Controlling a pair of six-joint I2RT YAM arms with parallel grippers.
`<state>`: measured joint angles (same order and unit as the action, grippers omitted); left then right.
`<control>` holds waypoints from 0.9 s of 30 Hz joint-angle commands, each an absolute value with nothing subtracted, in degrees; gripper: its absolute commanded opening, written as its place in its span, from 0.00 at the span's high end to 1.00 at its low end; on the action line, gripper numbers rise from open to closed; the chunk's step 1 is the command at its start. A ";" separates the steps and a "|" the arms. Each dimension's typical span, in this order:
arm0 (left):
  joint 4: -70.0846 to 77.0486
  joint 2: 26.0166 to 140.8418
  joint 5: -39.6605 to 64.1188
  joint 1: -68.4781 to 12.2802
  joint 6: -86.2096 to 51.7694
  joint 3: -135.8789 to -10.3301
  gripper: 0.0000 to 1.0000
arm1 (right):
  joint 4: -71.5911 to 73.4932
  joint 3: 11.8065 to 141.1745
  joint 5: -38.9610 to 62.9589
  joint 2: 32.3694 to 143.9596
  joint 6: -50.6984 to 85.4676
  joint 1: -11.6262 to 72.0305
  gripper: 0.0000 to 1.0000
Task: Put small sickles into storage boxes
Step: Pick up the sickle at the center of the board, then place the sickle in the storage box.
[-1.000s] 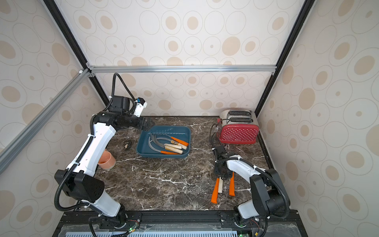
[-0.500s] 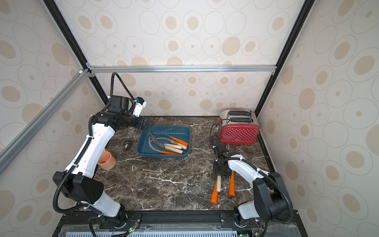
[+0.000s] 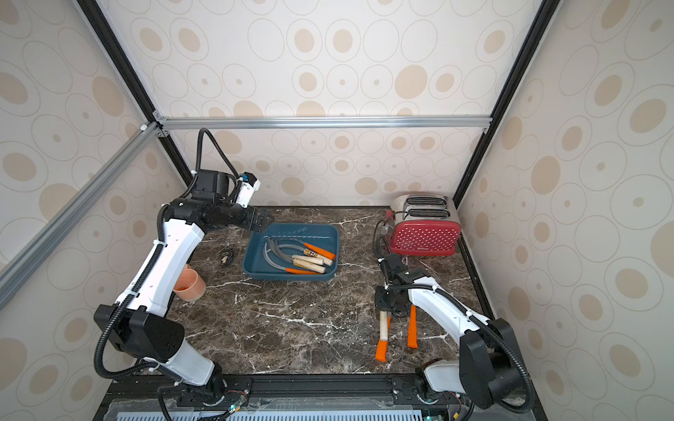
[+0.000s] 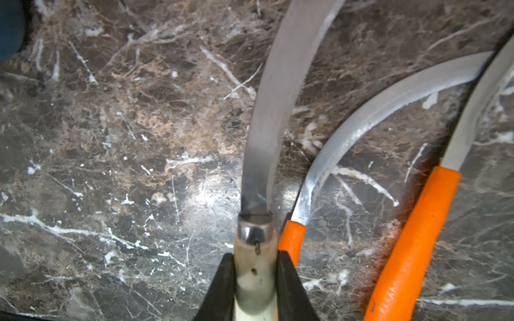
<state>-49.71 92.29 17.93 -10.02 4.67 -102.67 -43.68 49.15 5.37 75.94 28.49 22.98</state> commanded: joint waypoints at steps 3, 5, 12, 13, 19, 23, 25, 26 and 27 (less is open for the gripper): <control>-49.17 90.96 18.33 -10.19 4.27 -104.41 0.01 | -45.58 52.18 7.43 76.46 27.33 26.42 0.99; -49.21 90.88 18.20 -10.17 4.31 -104.50 0.01 | -45.50 52.76 8.57 76.47 27.12 27.60 0.99; -49.29 90.87 18.12 -10.16 4.24 -104.90 0.01 | -45.85 56.16 12.08 76.38 26.54 31.17 0.99; -49.28 90.75 18.11 -10.17 4.27 -105.00 0.01 | -46.03 56.83 12.21 76.51 26.39 31.62 0.99; -49.48 90.27 17.61 -10.19 4.14 -105.53 0.01 | -45.31 62.40 13.96 78.27 24.90 33.60 0.99; -49.67 89.74 15.94 -10.19 4.10 -106.30 0.01 | -45.20 69.08 14.08 82.65 22.97 34.97 0.99; -49.88 89.41 14.33 -10.15 4.20 -106.78 0.01 | -46.47 73.84 13.66 86.20 21.24 35.76 0.99; -50.13 89.26 13.22 -10.15 4.23 -107.17 0.01 | -47.39 76.66 13.36 88.33 20.19 36.08 0.99; -50.25 89.05 12.09 -10.17 4.28 -107.37 0.01 | -48.26 79.51 13.16 90.65 19.10 36.29 0.99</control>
<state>-49.82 91.42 15.27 -10.02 4.64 -104.14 -46.04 73.73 13.41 86.41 22.98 35.35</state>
